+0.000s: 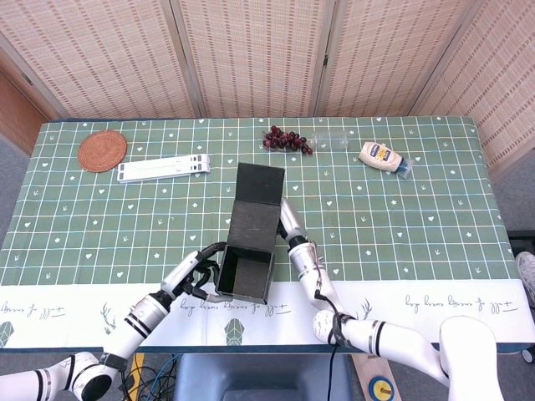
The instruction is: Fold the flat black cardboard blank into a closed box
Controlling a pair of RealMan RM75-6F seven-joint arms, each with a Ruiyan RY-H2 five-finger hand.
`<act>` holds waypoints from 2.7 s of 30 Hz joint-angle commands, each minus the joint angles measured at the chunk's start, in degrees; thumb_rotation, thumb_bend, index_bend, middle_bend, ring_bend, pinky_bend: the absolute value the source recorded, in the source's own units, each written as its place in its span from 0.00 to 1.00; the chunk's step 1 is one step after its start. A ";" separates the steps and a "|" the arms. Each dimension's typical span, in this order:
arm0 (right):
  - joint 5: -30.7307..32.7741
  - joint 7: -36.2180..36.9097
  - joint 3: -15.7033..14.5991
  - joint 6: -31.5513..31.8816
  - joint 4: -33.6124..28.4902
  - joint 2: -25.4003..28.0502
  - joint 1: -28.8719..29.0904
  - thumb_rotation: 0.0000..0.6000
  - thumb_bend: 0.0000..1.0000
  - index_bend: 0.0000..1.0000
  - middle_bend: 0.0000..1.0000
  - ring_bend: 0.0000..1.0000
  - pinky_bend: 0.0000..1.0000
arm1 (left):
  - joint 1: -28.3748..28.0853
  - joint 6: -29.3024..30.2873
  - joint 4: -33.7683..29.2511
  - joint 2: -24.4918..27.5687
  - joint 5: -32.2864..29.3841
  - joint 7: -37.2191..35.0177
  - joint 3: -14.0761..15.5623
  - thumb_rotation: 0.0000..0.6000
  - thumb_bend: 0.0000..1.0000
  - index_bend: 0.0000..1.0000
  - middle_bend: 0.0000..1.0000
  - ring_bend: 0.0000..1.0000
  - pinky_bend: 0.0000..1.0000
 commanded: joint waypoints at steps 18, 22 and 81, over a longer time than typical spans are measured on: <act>2.89 -0.91 0.14 -5.83 -12.89 8.28 0.58 1.00 0.00 0.00 0.29 0.69 1.00 | -1.65 -2.72 10.37 -7.23 -12.59 12.79 -2.32 1.00 0.11 0.29 0.34 0.61 0.89; 4.67 -3.86 -1.01 -8.13 -14.70 10.74 2.37 1.00 0.00 0.03 0.31 0.69 1.00 | -1.21 -0.67 11.07 -9.39 -16.96 17.74 -3.87 1.00 0.11 0.28 0.34 0.61 0.89; -12.82 -38.47 -21.88 6.55 2.93 1.85 11.45 1.00 0.12 0.25 0.30 0.73 1.00 | 9.99 3.16 -7.81 13.30 -13.91 25.08 -3.24 1.00 0.11 0.00 0.00 0.50 0.87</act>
